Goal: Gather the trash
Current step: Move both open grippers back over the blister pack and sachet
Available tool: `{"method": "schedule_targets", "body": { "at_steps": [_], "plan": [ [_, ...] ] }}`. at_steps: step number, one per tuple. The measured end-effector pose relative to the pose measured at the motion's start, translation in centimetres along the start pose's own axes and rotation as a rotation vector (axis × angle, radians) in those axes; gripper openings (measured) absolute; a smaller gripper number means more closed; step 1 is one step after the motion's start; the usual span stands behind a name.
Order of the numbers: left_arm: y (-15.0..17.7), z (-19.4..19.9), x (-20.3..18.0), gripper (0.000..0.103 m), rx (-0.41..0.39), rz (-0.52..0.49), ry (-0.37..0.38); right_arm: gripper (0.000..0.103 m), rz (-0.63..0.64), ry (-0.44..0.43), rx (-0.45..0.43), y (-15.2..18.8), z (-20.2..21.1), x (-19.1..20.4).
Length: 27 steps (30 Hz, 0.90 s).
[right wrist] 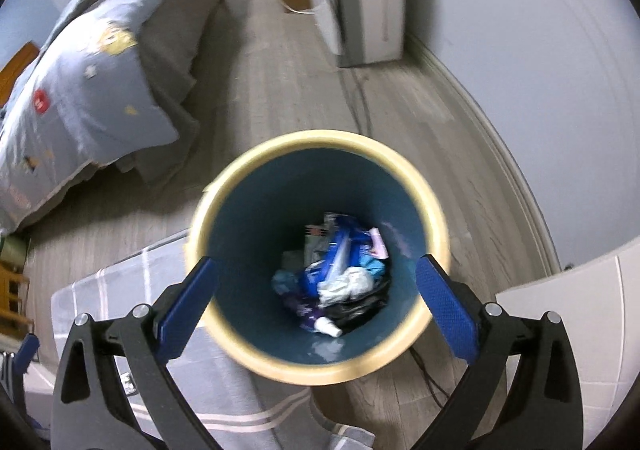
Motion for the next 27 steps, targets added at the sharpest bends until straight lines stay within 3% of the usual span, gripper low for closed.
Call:
{"method": "schedule_targets", "body": {
  "at_steps": [2,5,8,10,13,19,27],
  "plan": [
    [0.5,1.3,1.2,0.098,0.001,0.027,-0.007,0.097,0.034,-0.016,-0.013,0.2,0.7,1.9],
    [2.1,3.5,2.5,0.098,-0.008,0.045,0.041,0.097,0.103,-0.024,-0.029,0.7,1.7,4.5],
    [4.3,5.5,3.5,0.098,-0.036,0.028,0.018,0.097,0.166,-0.036,-0.040,1.4,2.6,7.2],
    [6.5,5.5,4.3,0.098,0.033,0.028,0.008,0.097,0.194,-0.050,-0.042,2.1,3.0,8.9],
    [9.5,5.2,6.0,0.098,0.085,0.016,-0.095,0.097,0.234,-0.082,-0.026,3.4,3.4,11.6],
    [12.6,5.6,8.8,0.098,0.114,0.028,-0.175,0.097,0.327,-0.169,-0.003,7.2,5.0,17.7],
    [15.6,5.3,9.6,0.098,0.137,0.069,-0.121,0.097,0.384,-0.150,0.063,12.8,4.6,21.4]
  ]
}}
Point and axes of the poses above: each gripper's, at about its wrist camera, not at the fingertips, and z roughly against the way its jaws point, x to its left, y to its underside, the point moved 6 cm from there along -z, roughly the way its jaws point, and after that the axes turned 8 degrees about y, right-handed, at the moved point
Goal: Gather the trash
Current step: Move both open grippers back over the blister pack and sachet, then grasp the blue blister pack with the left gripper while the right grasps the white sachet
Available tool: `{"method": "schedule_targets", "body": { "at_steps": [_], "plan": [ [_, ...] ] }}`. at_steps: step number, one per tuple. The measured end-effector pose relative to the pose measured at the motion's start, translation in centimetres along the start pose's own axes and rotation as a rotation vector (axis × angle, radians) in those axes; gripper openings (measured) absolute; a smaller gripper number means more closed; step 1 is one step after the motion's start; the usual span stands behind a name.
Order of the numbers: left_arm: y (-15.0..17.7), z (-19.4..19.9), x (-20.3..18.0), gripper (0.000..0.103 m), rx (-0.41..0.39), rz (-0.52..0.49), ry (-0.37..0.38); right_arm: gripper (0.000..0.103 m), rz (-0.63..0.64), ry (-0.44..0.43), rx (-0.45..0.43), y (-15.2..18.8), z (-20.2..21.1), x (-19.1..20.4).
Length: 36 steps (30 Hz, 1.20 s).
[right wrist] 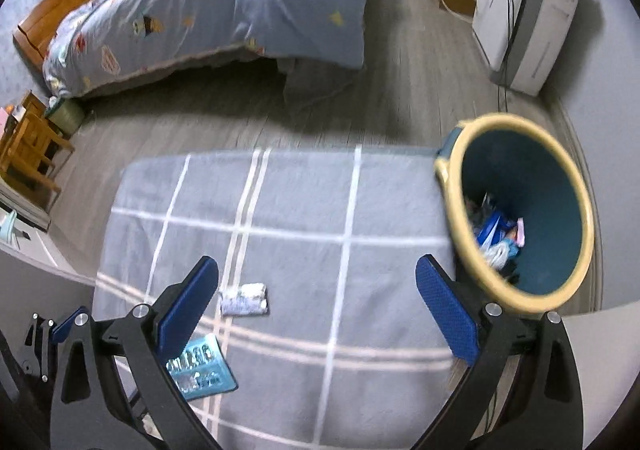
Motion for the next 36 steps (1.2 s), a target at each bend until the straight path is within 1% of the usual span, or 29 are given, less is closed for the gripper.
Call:
{"method": "schedule_targets", "body": {
  "at_steps": [3,6,10,15,17,20,25,28,32,36],
  "plan": [
    [1.3,-1.2,-0.2,0.098,0.042,0.036,0.044,0.097,-0.014,0.035,0.058,1.6,-1.6,0.6],
    [2.4,-2.3,-0.5,0.098,0.079,0.029,0.070,0.097,-0.021,0.061,0.091,2.6,-2.7,0.7],
    [3.7,-3.9,-1.6,0.098,0.138,-0.009,0.124,0.097,-0.017,0.073,0.099,2.8,-3.0,1.0],
    [4.7,-5.7,-2.4,0.098,0.191,-0.015,0.164,0.097,-0.006,0.076,0.110,2.9,-3.5,1.5],
    [5.0,-6.3,-2.4,0.098,0.213,-0.020,0.164,0.097,0.001,0.078,0.110,2.8,-3.6,1.7],
    [5.5,-7.5,-2.4,0.098,0.250,-0.044,0.137,0.097,-0.006,0.074,0.115,2.7,-3.9,1.7],
    [5.8,-8.5,-2.8,0.098,0.273,-0.085,0.128,0.097,-0.036,0.057,0.122,2.3,-4.2,1.4],
    [5.3,-8.8,-2.9,0.098,0.262,-0.083,0.135,0.097,-0.037,0.046,0.123,2.2,-4.3,1.7],
    [4.9,-8.9,-2.0,0.095,0.255,-0.038,0.160,0.097,-0.030,0.044,0.125,2.1,-4.5,1.9],
    [4.6,-8.7,-1.1,0.077,0.249,-0.012,0.139,0.097,-0.032,0.047,0.131,2.1,-4.7,1.9]
  ]
}}
Point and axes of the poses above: each gripper's, at about its wrist camera, not at the fingertips, and z roughly against the way its jaws point, x to its left, y to its underside, the point moved 6 cm from there along -z, roughly the way its jaws point, and after that the axes turned 8 degrees about y, right-handed, at the moved point
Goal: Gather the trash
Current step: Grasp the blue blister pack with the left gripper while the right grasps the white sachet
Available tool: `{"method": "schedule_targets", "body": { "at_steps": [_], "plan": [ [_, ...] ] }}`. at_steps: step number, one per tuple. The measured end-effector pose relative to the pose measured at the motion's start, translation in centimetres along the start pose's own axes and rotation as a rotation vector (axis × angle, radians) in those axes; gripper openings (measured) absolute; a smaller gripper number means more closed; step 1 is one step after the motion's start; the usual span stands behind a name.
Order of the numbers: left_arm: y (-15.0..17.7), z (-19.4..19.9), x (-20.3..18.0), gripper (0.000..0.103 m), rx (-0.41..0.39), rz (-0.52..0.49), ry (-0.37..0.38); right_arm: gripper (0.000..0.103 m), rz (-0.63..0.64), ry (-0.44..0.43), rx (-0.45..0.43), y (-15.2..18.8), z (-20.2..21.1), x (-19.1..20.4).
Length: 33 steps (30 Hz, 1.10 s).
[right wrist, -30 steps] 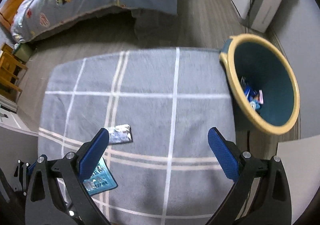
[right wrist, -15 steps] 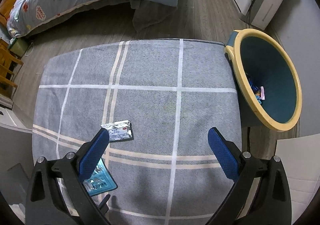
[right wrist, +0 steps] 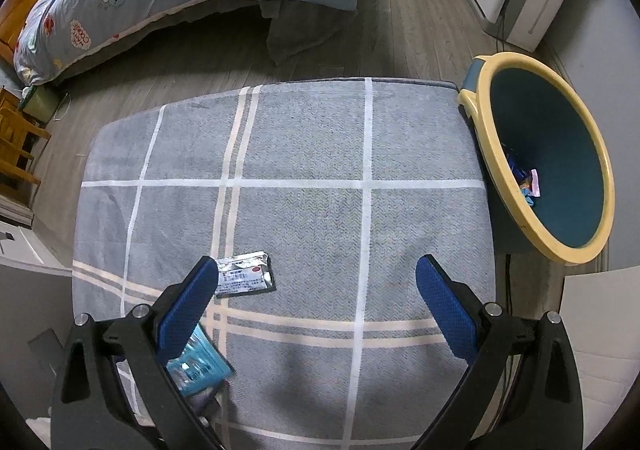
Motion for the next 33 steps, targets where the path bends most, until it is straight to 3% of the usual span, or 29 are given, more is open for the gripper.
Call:
{"method": "schedule_targets", "body": {
  "at_steps": [2,14,22,26,33],
  "plan": [
    [-0.2,0.3,0.8,0.072,-0.006,0.028,0.003,0.097,0.002,0.000,0.006,0.1,-0.2,0.1],
    [-0.4,1.5,6.1,0.072,-0.034,0.217,-0.028,0.095,0.036,-0.049,0.075,1.0,-2.5,3.5],
    [-0.2,2.0,8.8,0.072,-0.051,0.289,-0.029,0.079,0.086,-0.045,0.135,1.8,-4.7,7.1],
    [0.4,1.9,8.1,0.072,-0.052,0.281,-0.030,0.067,0.109,-0.017,0.163,2.2,-5.8,8.0],
    [0.5,2.0,8.2,0.072,-0.044,0.261,-0.034,0.056,0.169,0.040,0.165,2.9,-6.8,8.9]
  ]
}}
Point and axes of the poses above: each gripper's, at about its wrist camera, not at the fingertips, and z roughly against the way its jaws point, x to its left, y to its underside, the point moved 6 cm from there along -z, roughly the way its jaws point, and after that the axes turned 8 degrees about y, right-handed, at the moved point
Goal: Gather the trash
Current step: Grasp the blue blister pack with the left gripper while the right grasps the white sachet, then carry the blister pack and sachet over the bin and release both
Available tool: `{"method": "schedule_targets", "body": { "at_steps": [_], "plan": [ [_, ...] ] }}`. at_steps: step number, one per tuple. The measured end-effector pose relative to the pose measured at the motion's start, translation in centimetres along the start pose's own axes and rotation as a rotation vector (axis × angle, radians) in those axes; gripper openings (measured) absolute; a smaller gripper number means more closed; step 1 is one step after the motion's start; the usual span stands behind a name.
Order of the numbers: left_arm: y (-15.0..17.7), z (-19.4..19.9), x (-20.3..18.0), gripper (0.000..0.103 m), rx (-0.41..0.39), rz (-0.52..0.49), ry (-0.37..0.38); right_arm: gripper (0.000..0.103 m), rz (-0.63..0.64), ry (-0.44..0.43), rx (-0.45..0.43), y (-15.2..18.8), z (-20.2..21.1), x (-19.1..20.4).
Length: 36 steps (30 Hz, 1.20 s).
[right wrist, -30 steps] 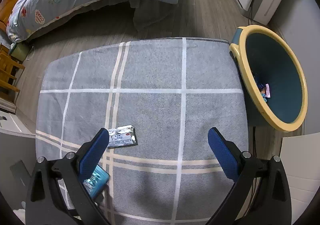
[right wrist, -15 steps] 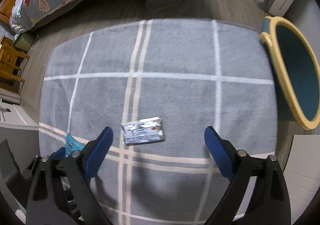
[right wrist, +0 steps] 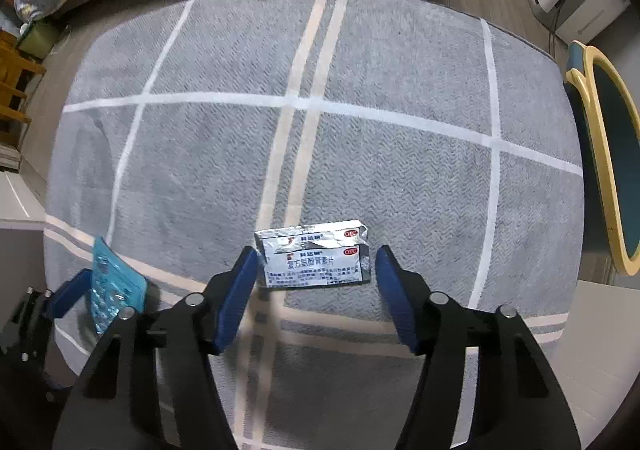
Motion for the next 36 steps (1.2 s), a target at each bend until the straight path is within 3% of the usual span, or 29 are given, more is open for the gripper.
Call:
{"method": "schedule_targets", "body": {
  "at_steps": [5,7,9,14,17,19,21,22,31,34,36],
  "plan": [
    [-0.2,-0.2,-0.6,0.071,0.000,0.003,0.000,0.055,-0.008,-0.009,-0.005,0.0,0.2,0.3],
    [-0.2,0.1,-0.7,0.071,-0.005,0.001,0.003,0.049,-0.015,-0.024,-0.019,-0.2,0.9,-0.4],
    [-0.3,0.4,-0.8,0.071,-0.014,-0.007,0.000,0.032,-0.039,-0.047,-0.028,-0.1,1.5,-1.0],
    [-0.4,1.1,-1.2,0.071,-0.018,-0.022,-0.006,0.024,-0.048,-0.068,-0.018,0.7,1.6,-2.4],
    [-0.5,1.2,-1.4,0.071,-0.021,-0.016,-0.010,0.025,-0.088,-0.086,-0.046,0.8,2.3,-3.5],
    [-0.6,1.3,-1.5,0.071,-0.022,-0.014,-0.016,0.032,-0.096,-0.117,-0.050,0.9,2.4,-3.4],
    [-0.5,1.3,-1.6,0.071,-0.022,-0.020,-0.024,0.058,-0.078,-0.113,-0.055,0.7,2.3,-3.3],
    [-0.5,1.2,-1.5,0.071,-0.022,-0.024,-0.026,0.061,-0.058,-0.097,-0.061,0.2,2.3,-3.1],
    [-0.6,0.5,-1.0,0.071,-0.006,-0.015,-0.020,0.067,0.077,-0.038,-0.028,-0.3,0.4,0.1],
    [-0.7,0.2,-1.0,0.071,0.002,-0.018,-0.020,0.058,0.125,0.024,-0.040,-0.2,-0.1,0.6],
    [-0.8,0.1,-1.1,0.071,0.003,-0.023,-0.021,0.057,0.117,0.013,-0.036,-0.2,-0.3,0.4]
  ]
}}
Point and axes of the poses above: each gripper's, at about its wrist camera, not at the fingertips, and z roughly against the way its jaws point, x to its left, y to its underside, the point moved 6 cm from there along -z, roughly the way its jaws point, and after that the axes turned 8 degrees about y, right-handed, at the moved point
